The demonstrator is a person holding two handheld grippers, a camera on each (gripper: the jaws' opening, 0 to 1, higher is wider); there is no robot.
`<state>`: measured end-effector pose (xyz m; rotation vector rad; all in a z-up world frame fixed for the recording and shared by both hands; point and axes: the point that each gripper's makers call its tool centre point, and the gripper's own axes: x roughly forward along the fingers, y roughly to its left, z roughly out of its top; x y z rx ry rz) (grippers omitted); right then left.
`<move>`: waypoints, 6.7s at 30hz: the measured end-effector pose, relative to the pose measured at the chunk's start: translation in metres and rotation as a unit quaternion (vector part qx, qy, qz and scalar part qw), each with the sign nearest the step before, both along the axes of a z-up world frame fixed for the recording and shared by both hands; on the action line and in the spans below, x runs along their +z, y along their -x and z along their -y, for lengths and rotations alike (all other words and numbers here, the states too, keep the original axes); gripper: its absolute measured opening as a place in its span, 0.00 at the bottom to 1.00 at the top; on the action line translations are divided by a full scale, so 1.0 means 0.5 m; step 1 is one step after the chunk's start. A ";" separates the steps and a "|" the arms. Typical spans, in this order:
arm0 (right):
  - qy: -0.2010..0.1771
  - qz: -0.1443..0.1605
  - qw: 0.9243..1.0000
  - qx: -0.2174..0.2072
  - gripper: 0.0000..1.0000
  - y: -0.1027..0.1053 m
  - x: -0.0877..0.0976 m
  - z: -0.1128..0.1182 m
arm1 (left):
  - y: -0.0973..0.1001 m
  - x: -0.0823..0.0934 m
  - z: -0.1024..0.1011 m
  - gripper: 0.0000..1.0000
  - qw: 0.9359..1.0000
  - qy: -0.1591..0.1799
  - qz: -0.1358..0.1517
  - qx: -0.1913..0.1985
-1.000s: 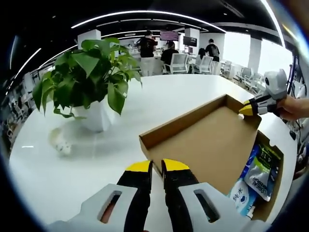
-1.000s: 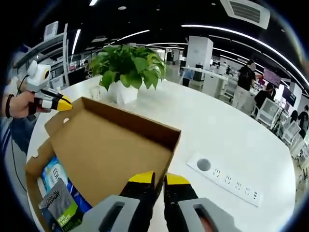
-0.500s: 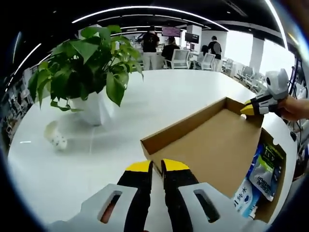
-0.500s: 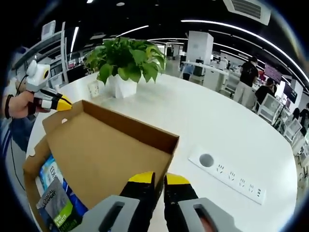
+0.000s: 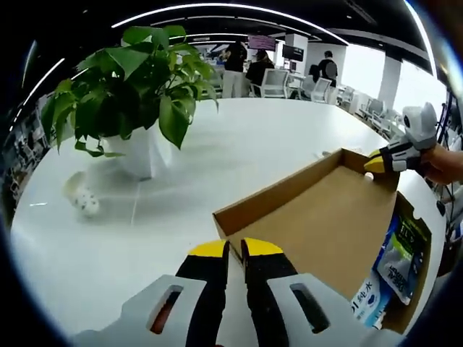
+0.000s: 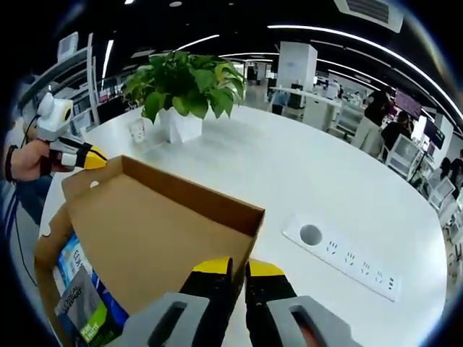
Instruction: Operate the shoe box by opening the lid, removing the specified soft item, and placing it in the target area until the item is outside and the box remains undamaged.
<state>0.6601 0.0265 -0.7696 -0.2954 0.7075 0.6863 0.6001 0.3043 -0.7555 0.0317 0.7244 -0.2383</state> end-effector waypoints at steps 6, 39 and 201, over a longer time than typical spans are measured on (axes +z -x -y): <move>0.005 -0.013 1.000 0.003 0.05 -0.013 -0.024 -0.005 | 0.002 -0.011 0.003 0.05 1.000 0.001 -0.010 0.003; 0.009 -0.029 1.000 0.004 0.15 0.028 -0.044 -0.001 | 0.046 0.036 0.055 0.12 0.998 0.030 0.005 -0.056; -0.128 -0.068 0.985 -0.088 0.00 0.349 0.112 0.228 | 0.251 0.086 0.532 0.00 0.957 0.164 -0.079 -0.227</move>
